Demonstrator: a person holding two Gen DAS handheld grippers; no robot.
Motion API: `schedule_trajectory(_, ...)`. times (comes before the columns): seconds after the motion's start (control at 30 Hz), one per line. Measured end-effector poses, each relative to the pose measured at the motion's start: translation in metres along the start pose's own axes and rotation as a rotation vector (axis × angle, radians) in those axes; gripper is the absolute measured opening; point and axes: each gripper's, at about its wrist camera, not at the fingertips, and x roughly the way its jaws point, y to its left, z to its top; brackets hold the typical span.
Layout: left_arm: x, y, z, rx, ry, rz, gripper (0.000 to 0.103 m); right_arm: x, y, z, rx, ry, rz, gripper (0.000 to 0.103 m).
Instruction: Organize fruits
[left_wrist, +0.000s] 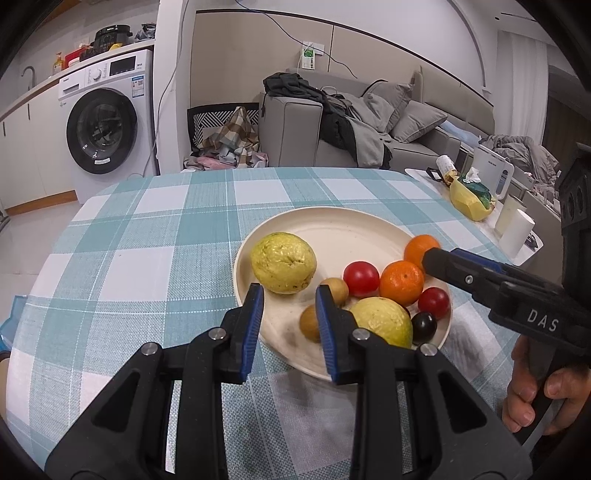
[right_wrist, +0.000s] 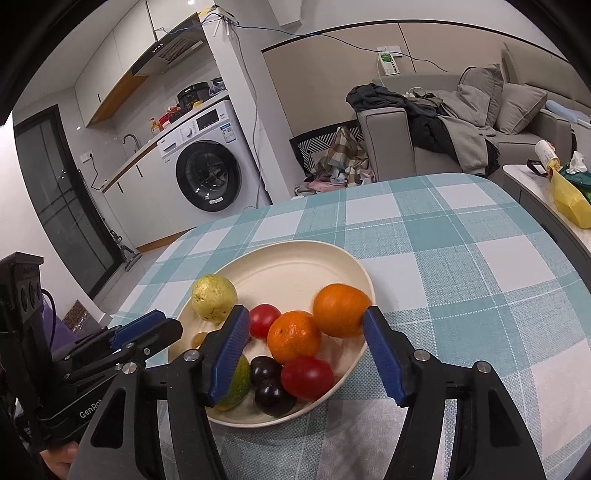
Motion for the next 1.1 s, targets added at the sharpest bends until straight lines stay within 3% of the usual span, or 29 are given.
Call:
schedule_trajectory(0.13,-0.004,0.001,0.000,-0.011,-0.012,0.002,0.030,-0.001,0.002,-0.002,-0.011,0.007,0.003,0.074)
schedule_trajectory(0.37,-0.013,0.009,-0.004,-0.047,-0.033,0.021,0.081,-0.008,0.005,-0.007,-0.047,0.013,0.018,0.092)
schedule_trajectory(0.5,-0.022,0.012,-0.008,-0.044,-0.046,0.033,0.085,-0.013,0.006,-0.010,-0.059,0.007,0.032,0.102)
schedule_trajectory(0.67,-0.037,0.016,-0.014,-0.047,-0.078,0.035,0.102,-0.022,0.002,-0.012,-0.048,-0.006,0.066,0.103)
schedule_trajectory(1.1,-0.074,0.007,-0.029,-0.011,-0.132,0.025,0.102,-0.049,0.009,-0.022,-0.113,-0.052,0.099,0.103)
